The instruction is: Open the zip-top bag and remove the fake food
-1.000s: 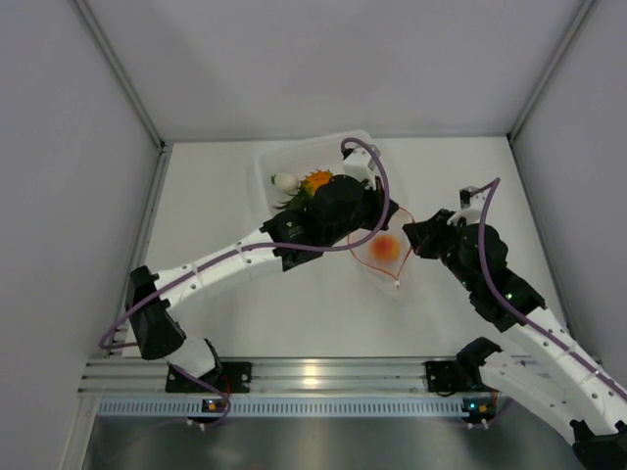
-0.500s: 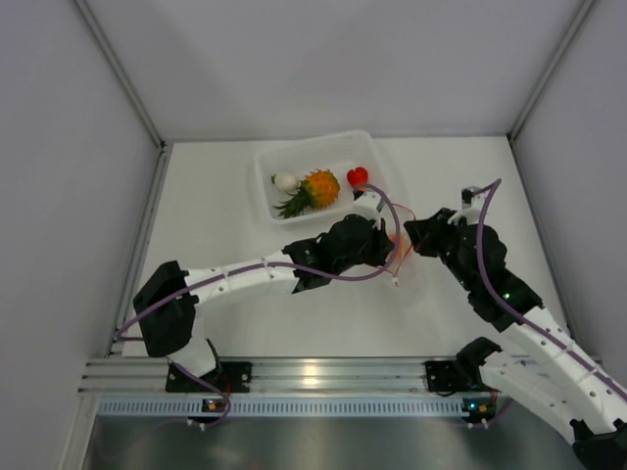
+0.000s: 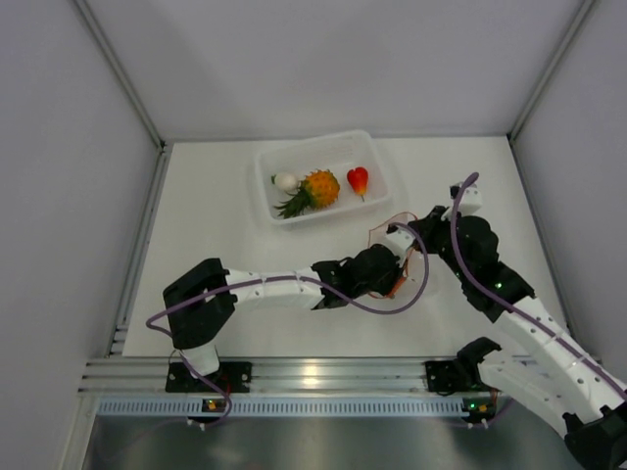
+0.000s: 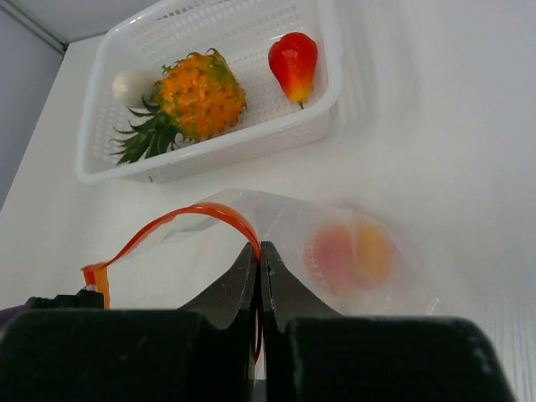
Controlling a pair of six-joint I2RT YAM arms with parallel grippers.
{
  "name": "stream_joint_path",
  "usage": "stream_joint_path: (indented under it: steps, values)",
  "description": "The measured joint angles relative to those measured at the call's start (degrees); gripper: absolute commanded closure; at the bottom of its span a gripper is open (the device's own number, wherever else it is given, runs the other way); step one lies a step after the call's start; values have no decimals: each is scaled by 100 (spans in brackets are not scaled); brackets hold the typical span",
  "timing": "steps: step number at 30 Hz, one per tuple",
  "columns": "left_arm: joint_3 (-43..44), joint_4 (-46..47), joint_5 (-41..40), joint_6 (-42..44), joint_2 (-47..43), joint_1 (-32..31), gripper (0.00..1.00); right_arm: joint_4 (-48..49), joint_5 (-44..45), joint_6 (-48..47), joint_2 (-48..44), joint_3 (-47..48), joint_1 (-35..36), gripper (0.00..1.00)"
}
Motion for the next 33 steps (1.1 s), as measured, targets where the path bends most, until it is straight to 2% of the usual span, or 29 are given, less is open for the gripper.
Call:
stream_joint_path:
  steps: [11, 18, 28, 33]
  values:
    - [-461, 201, 398, 319, -7, -7, 100, 2, -260, -734, -391, -2, -90, 100]
    - [-455, 98, 549, 417, -13, -4, 100, 17, -605, -966, -664, -72, -103, 100]
    - [-173, -815, -269, 444, 83, 9, 100, 15, -1187, -1008, -164, -11, -114, 100]
    - [-146, -1154, -1093, 313, 81, 22, 100, 17, -1346, -984, -181, 9, -114, 100]
